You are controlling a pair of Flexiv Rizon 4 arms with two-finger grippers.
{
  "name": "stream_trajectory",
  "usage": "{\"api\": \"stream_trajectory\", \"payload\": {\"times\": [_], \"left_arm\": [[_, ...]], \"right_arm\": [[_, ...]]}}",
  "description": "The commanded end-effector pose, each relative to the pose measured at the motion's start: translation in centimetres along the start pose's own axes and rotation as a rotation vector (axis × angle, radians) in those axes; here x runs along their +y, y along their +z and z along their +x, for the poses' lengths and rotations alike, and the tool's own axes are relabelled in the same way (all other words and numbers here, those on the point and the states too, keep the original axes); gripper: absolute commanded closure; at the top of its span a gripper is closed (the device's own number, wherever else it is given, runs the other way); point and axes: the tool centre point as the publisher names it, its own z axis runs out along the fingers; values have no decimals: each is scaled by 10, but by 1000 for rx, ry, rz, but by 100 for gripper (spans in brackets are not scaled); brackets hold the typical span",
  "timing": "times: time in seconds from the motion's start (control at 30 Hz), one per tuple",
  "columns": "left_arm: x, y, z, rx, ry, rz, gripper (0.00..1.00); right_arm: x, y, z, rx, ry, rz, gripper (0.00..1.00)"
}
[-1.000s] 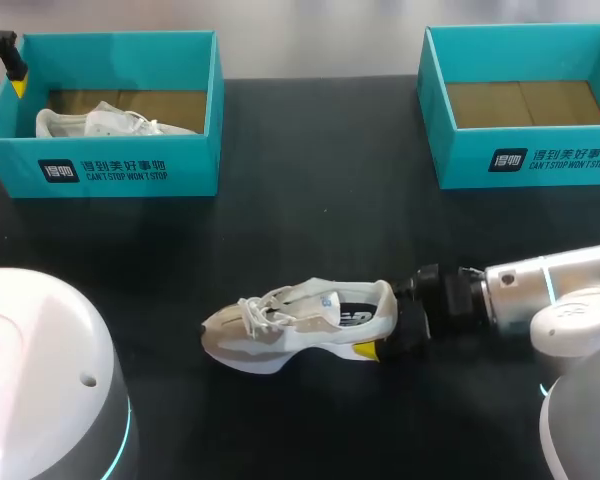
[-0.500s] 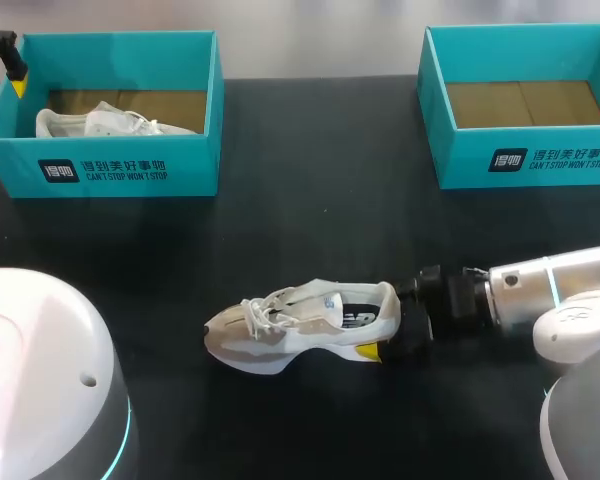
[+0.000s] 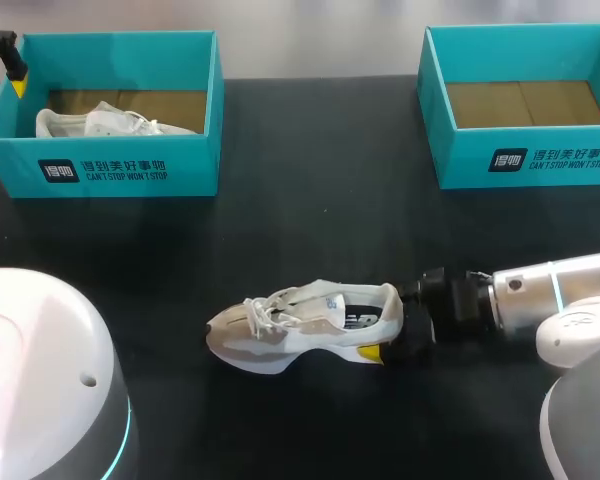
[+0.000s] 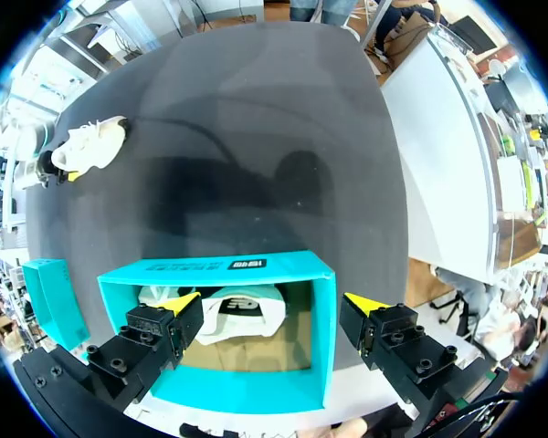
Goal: Take the shoe out of the shoebox, open the shoe tongue, remove and reinsert the insole, then place the shoe into the shoebox
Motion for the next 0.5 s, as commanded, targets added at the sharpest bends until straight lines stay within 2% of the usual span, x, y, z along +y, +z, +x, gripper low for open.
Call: {"api": "stream_trajectory", "payload": {"times": [0.03, 0.37, 0.43, 0.5], "left_arm": [[0, 0, 0, 2, 1, 0, 0], [0, 0, 0, 2, 1, 0, 0], [-14, -6, -7, -23, -1, -4, 0], [-38, -13, -23, -21, 0, -21, 0]], "right_arm": [[1, 0, 1, 0, 1, 6, 100], [1, 0, 1, 0, 1, 6, 100], [1, 0, 1, 0, 1, 6, 100], [1, 0, 1, 0, 1, 6, 100]]}}
